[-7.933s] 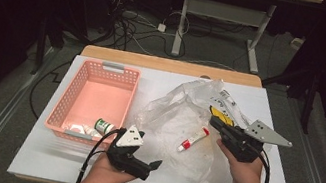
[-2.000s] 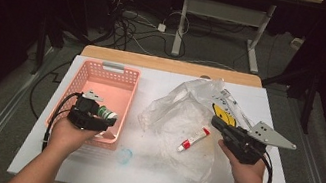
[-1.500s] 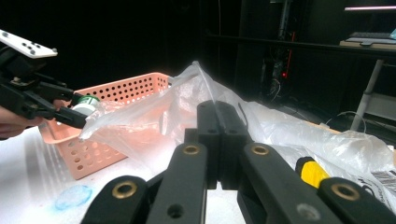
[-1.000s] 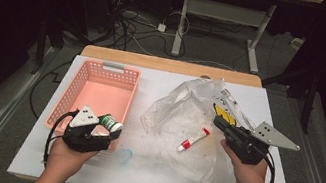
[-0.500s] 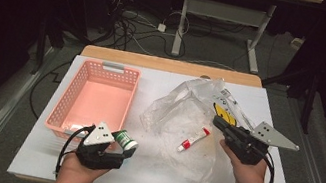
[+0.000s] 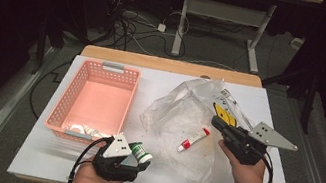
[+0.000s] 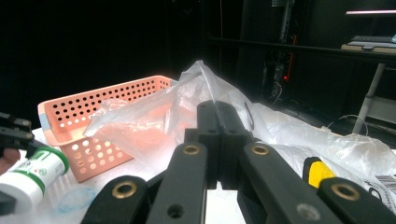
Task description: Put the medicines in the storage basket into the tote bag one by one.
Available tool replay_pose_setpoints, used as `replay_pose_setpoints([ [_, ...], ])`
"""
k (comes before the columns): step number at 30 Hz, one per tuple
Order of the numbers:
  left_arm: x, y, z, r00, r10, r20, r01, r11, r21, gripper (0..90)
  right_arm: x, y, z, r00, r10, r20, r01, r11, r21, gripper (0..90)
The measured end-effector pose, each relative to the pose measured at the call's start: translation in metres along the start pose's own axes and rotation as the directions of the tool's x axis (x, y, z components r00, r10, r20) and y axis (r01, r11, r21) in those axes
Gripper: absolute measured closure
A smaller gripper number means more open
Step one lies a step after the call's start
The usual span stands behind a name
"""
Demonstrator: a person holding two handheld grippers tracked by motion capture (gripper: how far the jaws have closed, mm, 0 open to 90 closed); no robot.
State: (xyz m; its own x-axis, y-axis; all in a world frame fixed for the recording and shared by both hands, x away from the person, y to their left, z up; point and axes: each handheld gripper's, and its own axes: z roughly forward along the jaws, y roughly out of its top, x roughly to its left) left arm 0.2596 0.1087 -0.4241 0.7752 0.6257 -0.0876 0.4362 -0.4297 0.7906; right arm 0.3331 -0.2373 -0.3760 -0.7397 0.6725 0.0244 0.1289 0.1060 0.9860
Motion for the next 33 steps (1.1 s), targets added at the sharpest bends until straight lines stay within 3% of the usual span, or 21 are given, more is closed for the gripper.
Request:
replay_pose_setpoints([
  [4,0.0,0.002,0.008,0.9998,0.02,0.006,-0.02,0.9998,0.008,35.0,0.0,0.0,0.0,1.0,-0.004,-0.001,0.004,1.0,0.001,90.0],
  [8,0.0,0.007,0.014,0.9998,0.012,0.013,-0.012,0.9999,-0.001,35.0,0.0,0.0,0.001,1.0,-0.002,0.001,0.002,1.0,-0.001,90.0],
  [14,-0.009,0.02,0.025,0.9983,0.048,0.033,-0.048,0.9988,0.006,35.0,0.0,-0.001,0.001,1.0,0.001,0.001,-0.001,1.0,0.005,90.0],
  [24,-0.025,0.038,0.06,0.994,0.087,0.066,-0.089,0.9956,0.027,35.0,-0.001,-0.001,0.0,1.0,0.004,0.005,-0.004,1.0,0.002,90.0],
  [33,-0.032,0.05,0.094,0.9939,0.086,0.07,-0.087,0.9959,0.023,34.9,-0.001,0.0,0.0,1.0,0.007,0.002,-0.007,1.0,-0.001,90.0],
])
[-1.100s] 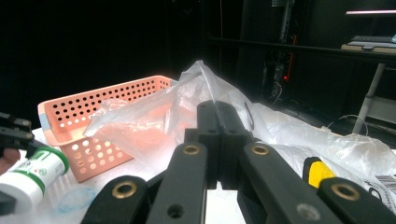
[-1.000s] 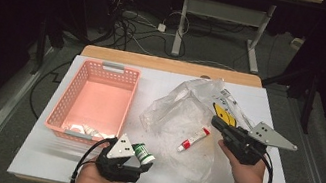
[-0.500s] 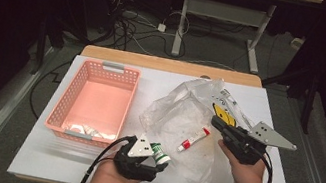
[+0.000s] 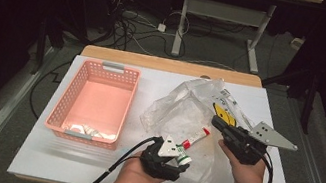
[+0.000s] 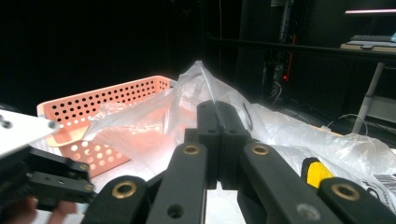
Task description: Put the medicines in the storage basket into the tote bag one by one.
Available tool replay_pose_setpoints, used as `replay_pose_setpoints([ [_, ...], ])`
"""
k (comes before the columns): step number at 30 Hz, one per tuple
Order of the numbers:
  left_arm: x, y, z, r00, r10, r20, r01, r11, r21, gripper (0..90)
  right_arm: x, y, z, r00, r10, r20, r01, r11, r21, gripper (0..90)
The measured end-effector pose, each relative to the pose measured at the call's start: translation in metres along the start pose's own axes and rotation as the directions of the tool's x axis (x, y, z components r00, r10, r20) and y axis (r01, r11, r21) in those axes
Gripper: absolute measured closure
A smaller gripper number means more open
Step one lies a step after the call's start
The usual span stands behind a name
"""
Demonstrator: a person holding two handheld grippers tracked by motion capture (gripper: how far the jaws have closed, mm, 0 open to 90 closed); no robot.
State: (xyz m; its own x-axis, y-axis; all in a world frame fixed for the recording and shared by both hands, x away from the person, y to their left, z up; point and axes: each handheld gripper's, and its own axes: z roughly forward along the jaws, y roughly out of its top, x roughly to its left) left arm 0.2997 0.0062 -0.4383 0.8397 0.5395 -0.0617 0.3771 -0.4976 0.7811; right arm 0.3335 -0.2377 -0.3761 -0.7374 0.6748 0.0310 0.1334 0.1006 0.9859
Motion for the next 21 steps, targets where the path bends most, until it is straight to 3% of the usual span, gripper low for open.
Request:
replay_pose_setpoints([
  [6,0.003,0.009,0.025,0.9998,0.018,-0.007,-0.018,0.9997,0.014,34.9,-0.001,0.001,-0.001,1.0,-0.001,0.001,0.001,1.0,-0.005,90.0],
  [12,0.008,0.018,0.048,0.9999,-0.006,0.008,0.006,0.9998,0.019,34.8,-0.001,0.002,-0.002,1.0,0.007,0.003,-0.007,1.0,-0.012,90.0],
  [21,0.014,0.045,0.083,0.9999,0.016,0.002,-0.016,0.9995,0.027,34.6,-0.003,0.003,-0.003,1.0,0.004,0.002,-0.004,1.0,-0.019,90.0],
])
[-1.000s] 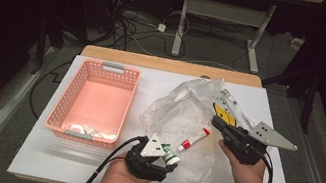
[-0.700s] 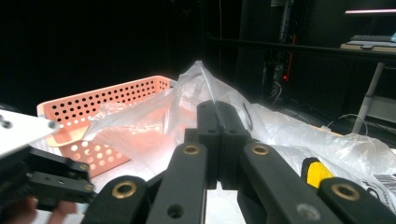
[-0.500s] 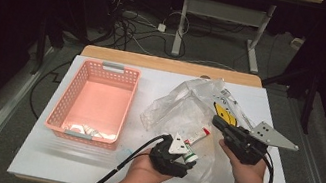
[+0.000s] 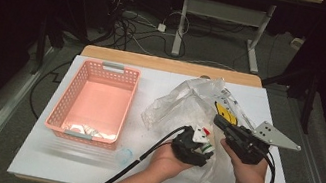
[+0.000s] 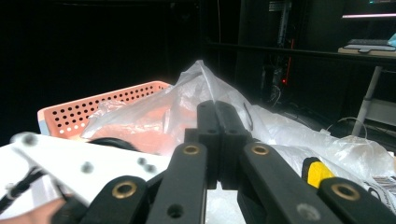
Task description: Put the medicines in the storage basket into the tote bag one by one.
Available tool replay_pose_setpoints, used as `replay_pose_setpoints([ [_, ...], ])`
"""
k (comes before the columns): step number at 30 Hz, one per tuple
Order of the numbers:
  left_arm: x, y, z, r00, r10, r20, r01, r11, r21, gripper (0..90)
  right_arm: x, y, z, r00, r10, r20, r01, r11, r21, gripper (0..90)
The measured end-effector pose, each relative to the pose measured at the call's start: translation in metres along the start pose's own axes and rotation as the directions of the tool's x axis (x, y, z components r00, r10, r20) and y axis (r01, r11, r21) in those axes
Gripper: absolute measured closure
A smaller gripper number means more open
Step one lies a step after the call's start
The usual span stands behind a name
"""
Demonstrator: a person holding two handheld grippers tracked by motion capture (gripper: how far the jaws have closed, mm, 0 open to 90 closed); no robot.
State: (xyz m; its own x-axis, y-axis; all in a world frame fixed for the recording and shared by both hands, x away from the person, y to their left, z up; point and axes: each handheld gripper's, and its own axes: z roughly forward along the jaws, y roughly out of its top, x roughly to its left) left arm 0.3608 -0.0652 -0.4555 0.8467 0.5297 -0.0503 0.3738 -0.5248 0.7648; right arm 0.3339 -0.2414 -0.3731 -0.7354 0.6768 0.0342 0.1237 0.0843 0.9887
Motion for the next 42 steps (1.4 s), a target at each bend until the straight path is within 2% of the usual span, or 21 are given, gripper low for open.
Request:
replay_pose_setpoints([
  [2,0.002,0.003,0.003,0.9998,-0.019,0.002,0.019,0.9992,-0.036,29.6,-0.001,0.0,-0.001,1.0,-0.001,0.0,0.001,1.0,0.001,90.0],
  [4,0.003,0.005,0.002,0.9998,-0.019,-0.002,0.019,0.9988,-0.045,28.0,-0.001,0.0,-0.001,1.0,-0.001,-0.001,0.001,1.0,0.0,90.0],
  [7,0.002,0.004,-0.002,1.0,-0.001,-0.01,0.001,0.9997,-0.025,26.8,-0.001,0.0,-0.001,1.0,0.001,-0.002,-0.001,1.0,0.003,90.0],
  [11,0.001,-0.004,-0.01,0.9998,0.008,-0.018,-0.009,0.9997,-0.022,25.9,0.0,0.0,0.0,1.0,-0.001,-0.002,0.001,1.0,0.003,90.0],
  [14,0.001,-0.01,-0.016,0.9999,0.009,-0.012,-0.009,0.9998,-0.017,26.0,0.001,0.0,0.0,1.0,-0.004,-0.001,0.004,1.0,0.003,90.0],
  [17,0.003,-0.017,-0.023,0.9999,-0.013,0.004,0.013,0.9997,-0.021,26.3,0.001,0.0,0.001,1.0,0.0,0.0,0.0,1.0,0.002,90.0],
  [23,0.006,-0.03,-0.04,0.9991,-0.032,0.027,0.033,0.9986,-0.042,27.4,0.0,-0.001,0.0,1.0,-0.003,0.0,0.003,1.0,0.004,90.0],
  [34,-0.002,-0.054,-0.075,0.9989,-0.01,0.045,0.013,0.9971,-0.075,27.6,0.0,-0.001,0.0,1.0,0.002,0.0,-0.002,1.0,0.007,90.0],
  [38,0.0,-0.063,-0.088,0.9984,-0.034,0.046,0.038,0.9948,-0.094,27.1,0.0,-0.001,0.0,1.0,0.001,0.0,-0.001,1.0,0.008,90.0],
  [42,0.003,-0.071,-0.101,0.9983,-0.048,0.031,0.051,0.9937,-0.1,22.4,0.0,-0.001,0.0,1.0,0.004,0.002,-0.004,1.0,0.007,90.0],
])
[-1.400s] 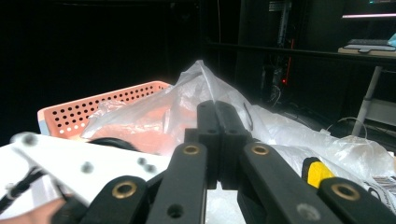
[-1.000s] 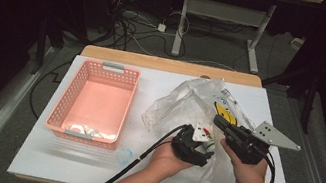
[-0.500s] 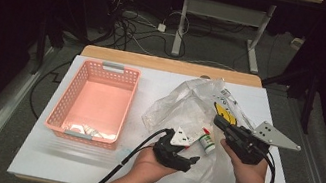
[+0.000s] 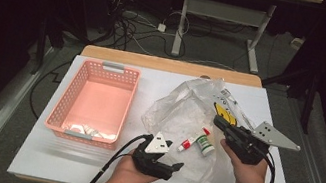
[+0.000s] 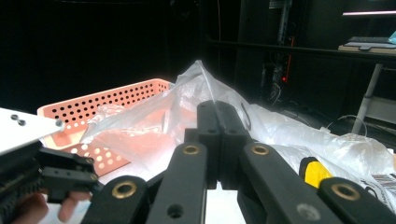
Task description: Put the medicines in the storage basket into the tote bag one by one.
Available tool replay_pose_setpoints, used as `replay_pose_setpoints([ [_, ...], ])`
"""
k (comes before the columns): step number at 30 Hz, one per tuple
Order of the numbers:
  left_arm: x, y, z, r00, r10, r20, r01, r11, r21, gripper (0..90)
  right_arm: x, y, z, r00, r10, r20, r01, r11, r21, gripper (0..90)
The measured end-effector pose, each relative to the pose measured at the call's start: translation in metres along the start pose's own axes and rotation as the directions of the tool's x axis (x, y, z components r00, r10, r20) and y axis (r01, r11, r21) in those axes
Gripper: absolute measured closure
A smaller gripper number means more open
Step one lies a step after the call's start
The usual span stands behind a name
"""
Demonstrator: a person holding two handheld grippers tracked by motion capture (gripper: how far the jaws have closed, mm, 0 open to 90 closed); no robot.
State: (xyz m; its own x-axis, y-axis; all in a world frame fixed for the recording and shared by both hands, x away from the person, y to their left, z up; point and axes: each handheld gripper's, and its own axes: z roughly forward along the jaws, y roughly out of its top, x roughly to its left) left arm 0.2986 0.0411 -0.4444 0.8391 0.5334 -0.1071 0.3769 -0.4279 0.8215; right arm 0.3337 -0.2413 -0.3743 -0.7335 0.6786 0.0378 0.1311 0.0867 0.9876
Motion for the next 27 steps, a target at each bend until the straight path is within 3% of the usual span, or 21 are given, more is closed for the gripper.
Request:
replay_pose_setpoints([
  [4,0.003,-0.004,-0.016,0.9997,-0.004,-0.025,0.003,0.9999,-0.013,17.7,0.0,-0.001,0.0,1.0,0.001,0.0,-0.001,1.0,0.008,90.0],
  [8,0.006,-0.009,-0.027,0.9997,-0.004,-0.024,0.003,1.0,-0.007,13.6,0.0,-0.001,0.001,1.0,0.0,0.002,0.0,1.0,0.011,90.0],
  [14,0.01,-0.015,-0.038,0.9979,-0.039,-0.05,0.038,0.999,-0.025,0.3,0.0,-0.002,0.001,1.0,-0.004,0.003,0.004,1.0,0.014,90.0],
  [27,0.022,-0.013,-0.062,0.9903,-0.102,-0.094,0.1,0.9947,-0.024,0.0,-0.001,0.0,-0.002,1.0,-0.004,0.005,0.004,1.0,0.001,90.0],
])
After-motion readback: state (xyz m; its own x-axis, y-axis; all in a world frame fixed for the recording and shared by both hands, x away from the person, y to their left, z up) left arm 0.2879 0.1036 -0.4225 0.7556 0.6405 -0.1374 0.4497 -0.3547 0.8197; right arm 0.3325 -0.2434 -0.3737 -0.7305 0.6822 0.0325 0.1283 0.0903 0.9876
